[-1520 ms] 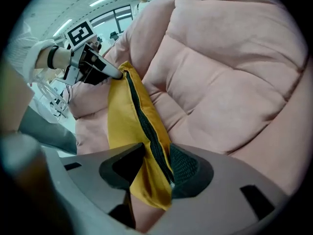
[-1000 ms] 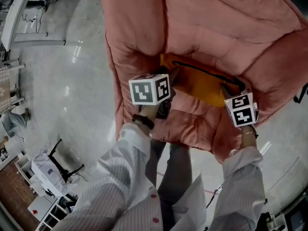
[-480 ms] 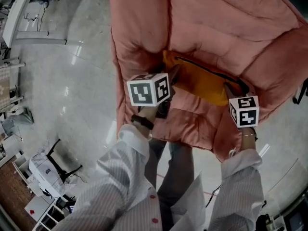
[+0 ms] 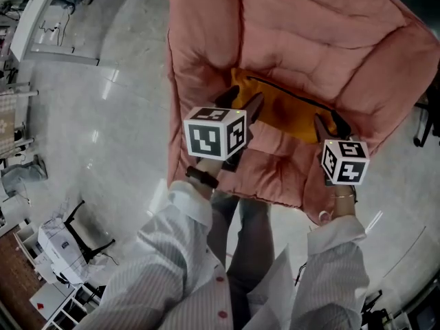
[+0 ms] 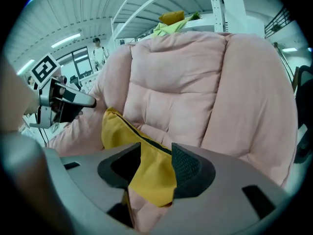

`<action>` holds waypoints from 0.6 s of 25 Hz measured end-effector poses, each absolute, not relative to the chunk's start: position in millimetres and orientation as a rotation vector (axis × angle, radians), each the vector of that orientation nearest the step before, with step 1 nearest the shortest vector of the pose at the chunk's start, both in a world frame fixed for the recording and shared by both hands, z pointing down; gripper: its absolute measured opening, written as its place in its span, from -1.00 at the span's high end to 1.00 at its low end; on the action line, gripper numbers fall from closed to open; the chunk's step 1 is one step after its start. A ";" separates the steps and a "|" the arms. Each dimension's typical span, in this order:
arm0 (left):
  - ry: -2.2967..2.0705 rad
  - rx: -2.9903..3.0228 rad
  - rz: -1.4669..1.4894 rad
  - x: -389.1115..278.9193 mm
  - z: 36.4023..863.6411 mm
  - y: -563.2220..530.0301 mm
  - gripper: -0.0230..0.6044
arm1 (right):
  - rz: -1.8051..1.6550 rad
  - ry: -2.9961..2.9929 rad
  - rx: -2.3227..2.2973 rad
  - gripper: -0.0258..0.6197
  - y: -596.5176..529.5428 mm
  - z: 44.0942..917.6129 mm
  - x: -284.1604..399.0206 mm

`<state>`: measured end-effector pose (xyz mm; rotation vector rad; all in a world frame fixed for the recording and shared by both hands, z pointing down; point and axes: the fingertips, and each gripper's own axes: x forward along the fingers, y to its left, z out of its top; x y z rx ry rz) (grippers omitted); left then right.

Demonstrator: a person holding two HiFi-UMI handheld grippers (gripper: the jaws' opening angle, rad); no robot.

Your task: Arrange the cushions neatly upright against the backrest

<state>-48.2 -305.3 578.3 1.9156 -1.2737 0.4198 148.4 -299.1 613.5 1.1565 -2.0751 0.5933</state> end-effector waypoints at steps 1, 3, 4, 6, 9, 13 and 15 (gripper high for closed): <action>-1.265 1.937 0.417 -43.6 570.6 -299.8 0.12 | 0.615 -2.097 1.166 0.34 -294.5 605.5 145.0; -1.243 1.978 0.408 -34.8 553.7 -289.2 0.12 | 0.663 -2.143 1.190 0.34 -286.9 585.3 138.7; -1.233 1.998 0.404 -30.8 544.8 -284.1 0.14 | 0.685 -2.169 1.207 0.34 -284.1 573.5 135.9; -1.217 2.038 0.398 -23.4 525.8 -274.1 0.20 | 0.725 -2.227 1.242 0.34 -277.9 547.0 130.3; -1.191 2.091 0.377 -10.2 493.3 -258.7 0.28 | 0.756 -2.310 1.282 0.36 -263.8 503.5 125.8; -1.151 2.178 0.311 9.0 437.1 -243.8 0.39 | 0.730 -2.421 1.323 0.47 -247.4 435.4 122.5; -1.142 2.232 0.291 15.3 405.8 -237.5 0.42 | 0.702 -2.484 1.334 0.54 -239.8 398.0 118.7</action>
